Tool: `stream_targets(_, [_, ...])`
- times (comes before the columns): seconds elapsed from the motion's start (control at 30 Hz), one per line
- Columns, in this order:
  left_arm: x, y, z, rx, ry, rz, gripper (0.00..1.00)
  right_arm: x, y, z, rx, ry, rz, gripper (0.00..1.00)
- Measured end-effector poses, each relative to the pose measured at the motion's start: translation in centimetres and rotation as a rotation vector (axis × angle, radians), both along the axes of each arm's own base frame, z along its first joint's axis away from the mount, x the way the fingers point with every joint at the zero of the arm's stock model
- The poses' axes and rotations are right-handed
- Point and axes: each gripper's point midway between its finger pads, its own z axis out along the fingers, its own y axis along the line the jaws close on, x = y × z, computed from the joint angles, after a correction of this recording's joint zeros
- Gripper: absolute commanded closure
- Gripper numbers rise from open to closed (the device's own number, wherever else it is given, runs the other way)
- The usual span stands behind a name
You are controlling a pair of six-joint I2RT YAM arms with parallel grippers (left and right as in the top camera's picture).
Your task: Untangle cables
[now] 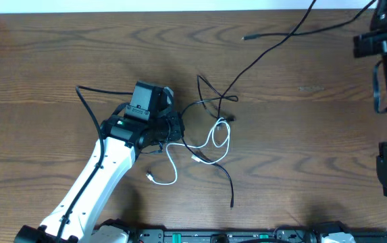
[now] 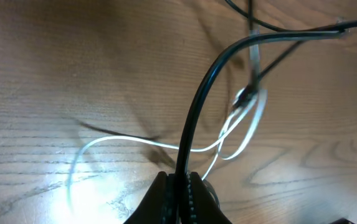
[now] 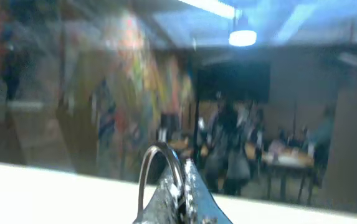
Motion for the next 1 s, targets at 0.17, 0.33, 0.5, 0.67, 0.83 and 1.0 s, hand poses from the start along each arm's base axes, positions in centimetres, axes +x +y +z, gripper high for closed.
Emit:
stream_targets(0.17, [0.0,0.0,-0.1,0.000,0.002,0.000,0.92,3.5,-0.4,-10.9,-0.042,0.451,-0.050,0.99])
stream_targets(0.33, [0.0,0.0,0.0,-0.001,0.002,0.000,0.93,6.4,-3.2,-21.5,-0.098,0.825,-0.244,0.99])
stream_targets(0.5, [0.0,0.0,-0.1,-0.002,0.004,0.004,0.93,4.9,-9.5,-29.0,-0.114,1.112,-0.650,0.99])
stream_targets(0.67, [0.0,0.0,0.0,-0.002,0.004,0.004,0.93,1.4,-15.4,-32.4,0.024,1.252,-0.985,0.99])
stream_targets(0.83, [0.1,0.0,0.0,-0.004,-0.001,0.004,0.92,0.3,-15.3,-34.5,0.127,1.364,-0.930,0.99])
stream_targets(1.0, [1.1,-0.4,0.2,-0.023,-0.029,0.019,0.73,-0.3,-12.4,-36.4,0.193,1.497,-0.752,0.99])
